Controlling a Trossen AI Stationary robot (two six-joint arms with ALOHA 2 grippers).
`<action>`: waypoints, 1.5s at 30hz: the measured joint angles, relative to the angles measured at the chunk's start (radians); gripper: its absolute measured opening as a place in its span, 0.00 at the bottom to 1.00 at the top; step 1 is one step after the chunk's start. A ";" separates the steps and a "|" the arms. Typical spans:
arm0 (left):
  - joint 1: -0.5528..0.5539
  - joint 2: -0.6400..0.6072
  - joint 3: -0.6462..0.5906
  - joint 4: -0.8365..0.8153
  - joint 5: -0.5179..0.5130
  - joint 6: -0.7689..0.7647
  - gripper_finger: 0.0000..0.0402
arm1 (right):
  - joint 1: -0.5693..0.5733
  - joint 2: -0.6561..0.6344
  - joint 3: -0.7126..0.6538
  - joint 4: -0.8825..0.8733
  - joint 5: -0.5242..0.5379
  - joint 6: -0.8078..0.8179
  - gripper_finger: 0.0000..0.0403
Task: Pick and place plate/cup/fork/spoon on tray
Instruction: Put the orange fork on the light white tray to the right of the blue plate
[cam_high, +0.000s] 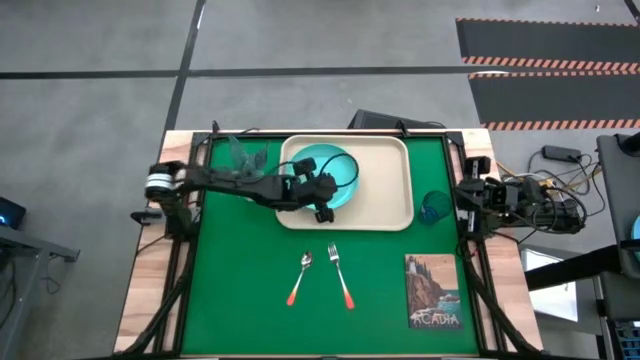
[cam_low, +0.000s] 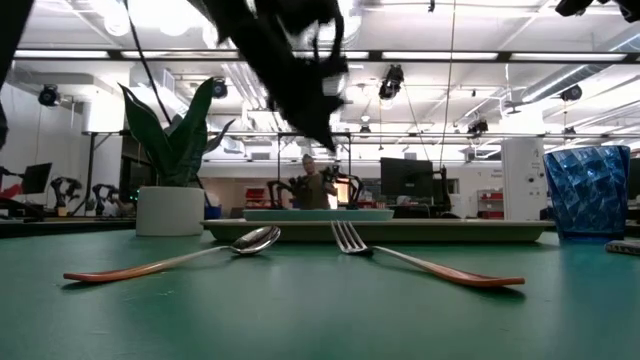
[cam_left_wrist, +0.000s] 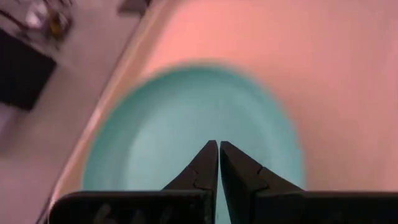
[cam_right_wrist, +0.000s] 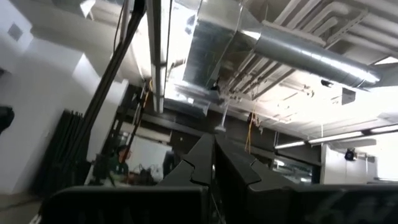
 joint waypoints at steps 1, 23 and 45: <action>-0.021 -0.027 -0.008 0.027 -0.020 -0.013 0.01 | 0.000 0.000 0.000 -0.011 0.000 0.000 0.02; -0.574 -0.353 -0.403 0.375 -0.053 -0.038 0.01 | 0.000 0.261 -0.002 0.124 -0.036 0.172 0.02; -0.590 -0.671 -0.726 0.555 -0.083 0.009 0.01 | 0.000 1.055 0.258 0.422 0.001 0.293 0.02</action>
